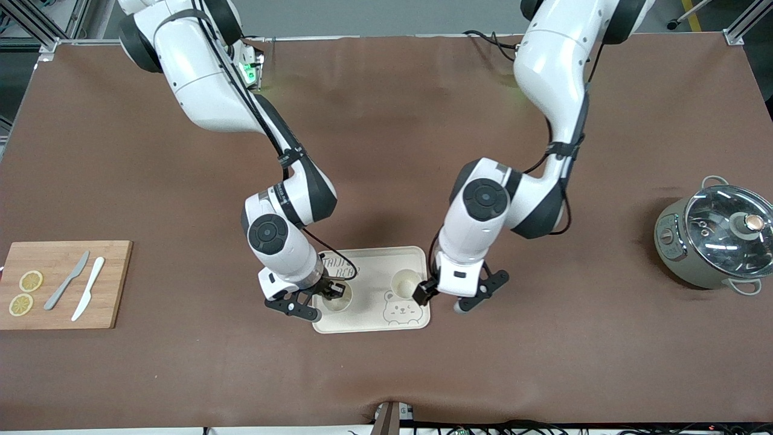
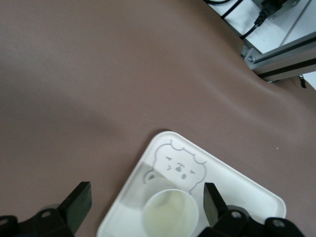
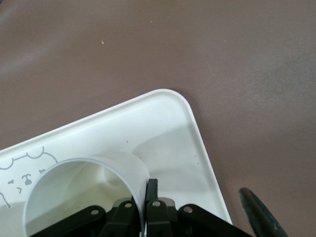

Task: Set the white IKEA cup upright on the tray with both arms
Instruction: 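Lower both cups upright onto the white tray with both grippers, then open the grippers and lift the left gripper away from the tray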

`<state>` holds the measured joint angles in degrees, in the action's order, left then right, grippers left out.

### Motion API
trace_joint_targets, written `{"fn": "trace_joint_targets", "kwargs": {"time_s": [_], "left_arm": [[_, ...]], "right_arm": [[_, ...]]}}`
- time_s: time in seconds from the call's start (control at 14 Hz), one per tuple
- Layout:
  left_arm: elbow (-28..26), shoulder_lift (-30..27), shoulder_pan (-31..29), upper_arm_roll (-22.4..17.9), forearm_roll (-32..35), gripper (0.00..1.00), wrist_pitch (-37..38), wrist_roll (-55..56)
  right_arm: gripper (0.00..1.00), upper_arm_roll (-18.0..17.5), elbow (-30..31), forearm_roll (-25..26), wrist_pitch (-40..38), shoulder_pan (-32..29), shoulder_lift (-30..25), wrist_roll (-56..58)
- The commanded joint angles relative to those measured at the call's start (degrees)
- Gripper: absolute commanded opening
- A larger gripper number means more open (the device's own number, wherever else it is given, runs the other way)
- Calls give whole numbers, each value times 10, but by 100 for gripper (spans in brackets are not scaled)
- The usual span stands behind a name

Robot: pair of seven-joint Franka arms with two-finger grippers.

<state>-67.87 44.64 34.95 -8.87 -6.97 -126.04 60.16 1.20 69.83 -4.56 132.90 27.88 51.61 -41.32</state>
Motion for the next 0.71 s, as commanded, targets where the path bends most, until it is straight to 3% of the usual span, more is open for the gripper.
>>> {"fn": "trace_joint_targets", "kwargs": {"time_s": [0.0,0.43,0.64], "left_arm": [[-19,-52,-24,0,-3,100,74,-64],[-22,-121,-87,-1,-2,100,201,-190],[-37,-161,-109,1,47,100,219,-224]], "right_arm": [[0,4,-6,12,10,7,12,-15],[0,4,-6,12,17,8,20,-15],[0,3,-6,12,21,9,24,-15]]}}
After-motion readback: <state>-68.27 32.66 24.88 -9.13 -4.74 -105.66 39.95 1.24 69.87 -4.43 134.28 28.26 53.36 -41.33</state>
